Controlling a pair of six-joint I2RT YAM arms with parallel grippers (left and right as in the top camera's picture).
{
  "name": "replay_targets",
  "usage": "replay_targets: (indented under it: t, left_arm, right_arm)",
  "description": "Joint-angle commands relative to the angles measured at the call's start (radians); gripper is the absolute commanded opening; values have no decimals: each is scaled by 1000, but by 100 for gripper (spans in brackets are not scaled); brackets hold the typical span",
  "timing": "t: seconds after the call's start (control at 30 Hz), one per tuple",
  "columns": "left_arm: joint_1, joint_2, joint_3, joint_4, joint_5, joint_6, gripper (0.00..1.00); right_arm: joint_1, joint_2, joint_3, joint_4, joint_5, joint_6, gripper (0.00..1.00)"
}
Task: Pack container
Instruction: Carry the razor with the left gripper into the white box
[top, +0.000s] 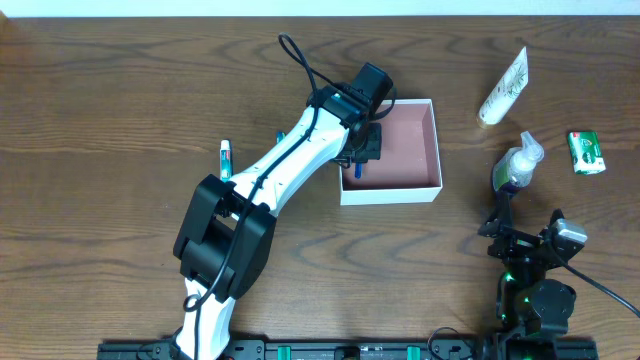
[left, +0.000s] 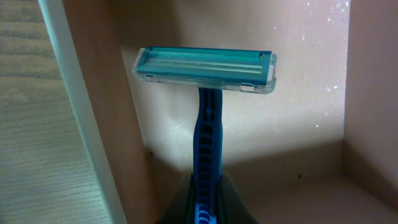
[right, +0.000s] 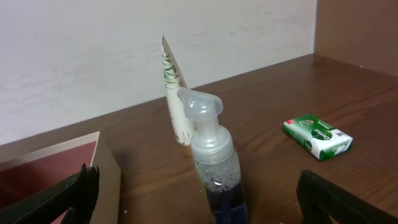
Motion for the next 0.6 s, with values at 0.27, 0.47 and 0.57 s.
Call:
replay_targets:
  t: [0.27, 0.47, 0.57]
  left_arm:
    - [3, 62, -6, 28, -39, -16, 6]
    - [3, 90, -6, 39, -42, -16, 7]
    - [3, 90, -6, 41, -74, -16, 8]
  right_arm:
    - [16, -6, -2, -4, 7, -16, 99]
    - [16, -6, -2, -4, 7, -16, 99]
    - [16, -6, -2, -4, 7, -16, 99]
